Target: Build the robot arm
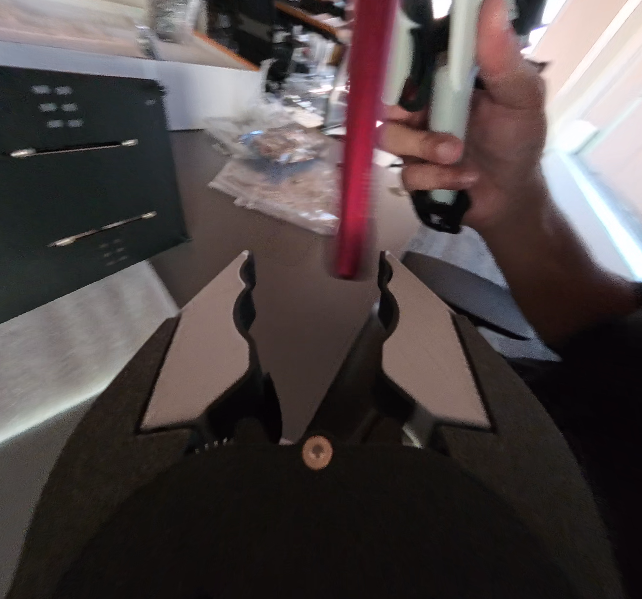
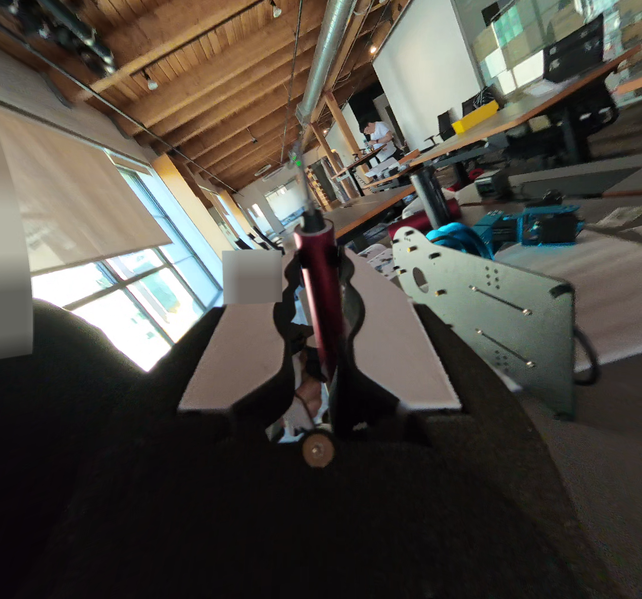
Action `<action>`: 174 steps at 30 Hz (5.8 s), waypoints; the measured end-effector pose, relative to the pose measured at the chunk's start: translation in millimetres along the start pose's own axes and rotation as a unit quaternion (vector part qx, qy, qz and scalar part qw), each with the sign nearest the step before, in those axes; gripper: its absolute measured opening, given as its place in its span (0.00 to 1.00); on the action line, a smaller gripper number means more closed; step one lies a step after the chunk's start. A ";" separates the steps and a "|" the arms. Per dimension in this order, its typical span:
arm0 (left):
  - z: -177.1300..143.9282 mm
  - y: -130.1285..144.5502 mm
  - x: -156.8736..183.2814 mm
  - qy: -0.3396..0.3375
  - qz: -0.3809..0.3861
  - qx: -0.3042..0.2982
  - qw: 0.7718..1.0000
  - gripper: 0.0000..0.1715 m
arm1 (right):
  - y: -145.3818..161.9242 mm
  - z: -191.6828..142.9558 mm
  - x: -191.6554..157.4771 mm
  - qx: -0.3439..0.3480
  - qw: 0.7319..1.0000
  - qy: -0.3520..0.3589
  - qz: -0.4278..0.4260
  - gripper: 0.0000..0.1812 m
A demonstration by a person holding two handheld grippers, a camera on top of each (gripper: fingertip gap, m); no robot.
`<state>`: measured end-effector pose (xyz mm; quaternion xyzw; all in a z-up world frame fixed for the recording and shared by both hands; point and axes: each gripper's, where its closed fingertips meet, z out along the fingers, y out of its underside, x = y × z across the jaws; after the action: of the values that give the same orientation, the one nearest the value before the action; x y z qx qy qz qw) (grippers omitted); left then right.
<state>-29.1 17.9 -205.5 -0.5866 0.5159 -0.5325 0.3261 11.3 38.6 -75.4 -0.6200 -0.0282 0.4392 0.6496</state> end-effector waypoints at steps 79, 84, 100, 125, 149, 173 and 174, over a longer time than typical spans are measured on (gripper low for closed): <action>-16.8 -22.1 -51.4 0.163 -0.301 0.087 0.935 0.40 | 70.7 89.1 52.4 -0.022 0.985 -0.073 0.154 0.11; 3.3 -12.7 -32.8 0.131 -0.176 0.018 0.975 0.11 | 64.4 104.3 49.3 -0.066 0.993 -0.017 0.100 0.11; -18.1 14.9 -60.6 -0.021 -0.146 -0.105 0.983 0.28 | 113.0 70.3 98.1 -0.069 0.960 0.033 0.271 0.10; -35.5 32.9 -50.4 0.078 -0.399 -0.028 0.913 0.11 | 145.6 80.1 96.4 -0.086 0.918 -0.009 0.386 0.14; -46.0 22.6 -36.6 0.062 -0.492 0.035 0.867 0.11 | 152.8 89.5 81.4 -0.098 0.890 -0.050 0.443 0.09; -44.4 16.2 -31.0 0.077 -0.516 0.045 0.852 0.11 | 152.9 79.4 83.7 -0.119 0.906 -0.014 0.406 0.17; -44.4 15.8 -30.7 0.078 -0.519 0.044 0.850 0.11 | 153.1 74.2 85.5 -0.125 0.908 0.001 0.399 0.18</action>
<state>-72.8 50.5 -219.3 -0.7101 0.1363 -0.6906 -0.0131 -61.4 124.7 -228.9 -0.6561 0.1671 0.6541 0.3374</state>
